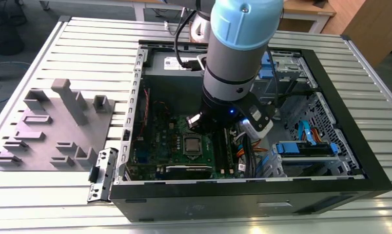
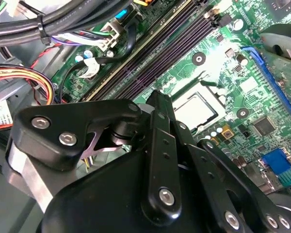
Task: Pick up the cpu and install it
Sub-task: 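Close the cpu cover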
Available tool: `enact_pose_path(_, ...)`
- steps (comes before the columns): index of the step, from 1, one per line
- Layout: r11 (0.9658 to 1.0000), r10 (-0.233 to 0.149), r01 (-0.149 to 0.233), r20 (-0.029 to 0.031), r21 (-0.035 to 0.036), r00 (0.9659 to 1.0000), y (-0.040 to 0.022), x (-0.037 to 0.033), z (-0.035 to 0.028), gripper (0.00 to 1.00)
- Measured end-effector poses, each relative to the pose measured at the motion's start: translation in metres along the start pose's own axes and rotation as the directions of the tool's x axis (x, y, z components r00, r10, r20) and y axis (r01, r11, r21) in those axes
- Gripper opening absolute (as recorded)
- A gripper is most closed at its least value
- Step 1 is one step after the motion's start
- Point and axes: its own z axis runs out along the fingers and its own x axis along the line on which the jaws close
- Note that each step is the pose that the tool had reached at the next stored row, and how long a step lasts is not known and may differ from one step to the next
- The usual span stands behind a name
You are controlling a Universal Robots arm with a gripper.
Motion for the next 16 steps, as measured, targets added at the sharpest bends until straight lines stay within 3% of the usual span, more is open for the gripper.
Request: enact_pose_path(16,1.0,0.0,0.0,-0.0003,0.0011,1.0,-0.0023,0.0007,-0.0004,0.11)
